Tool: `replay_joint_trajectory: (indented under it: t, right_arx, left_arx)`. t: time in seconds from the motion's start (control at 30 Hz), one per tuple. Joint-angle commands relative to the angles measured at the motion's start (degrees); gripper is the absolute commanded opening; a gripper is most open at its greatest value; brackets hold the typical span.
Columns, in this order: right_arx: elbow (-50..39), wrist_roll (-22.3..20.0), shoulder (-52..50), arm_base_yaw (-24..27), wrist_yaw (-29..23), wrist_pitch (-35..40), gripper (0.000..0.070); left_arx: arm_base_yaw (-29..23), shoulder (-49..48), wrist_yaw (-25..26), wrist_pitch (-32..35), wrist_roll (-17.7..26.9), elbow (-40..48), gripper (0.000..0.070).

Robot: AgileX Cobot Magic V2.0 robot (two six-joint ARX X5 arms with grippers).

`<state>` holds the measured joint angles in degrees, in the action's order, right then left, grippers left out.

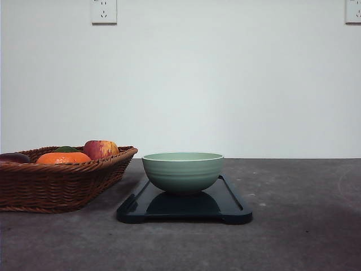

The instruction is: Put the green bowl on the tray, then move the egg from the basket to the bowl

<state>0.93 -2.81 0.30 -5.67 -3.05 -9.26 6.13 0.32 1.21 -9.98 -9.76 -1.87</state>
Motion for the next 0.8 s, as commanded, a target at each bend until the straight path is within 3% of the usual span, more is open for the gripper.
replay_joint_trajectory:
  t: [0.0, 0.77]
  right_arx:
    - [-0.2, -0.2, -0.1, -0.1, 0.0, 0.2, 0.0009]
    - [-0.2, -0.2, -0.1, -0.1, 0.0, 0.2, 0.0009]
  left_arx:
    - [0.0, 0.0, -0.2, 0.9, 0.0, 1.0, 0.0000]
    - [0.0, 0.0, -0.2, 0.9, 0.0, 1.0, 0.0000]
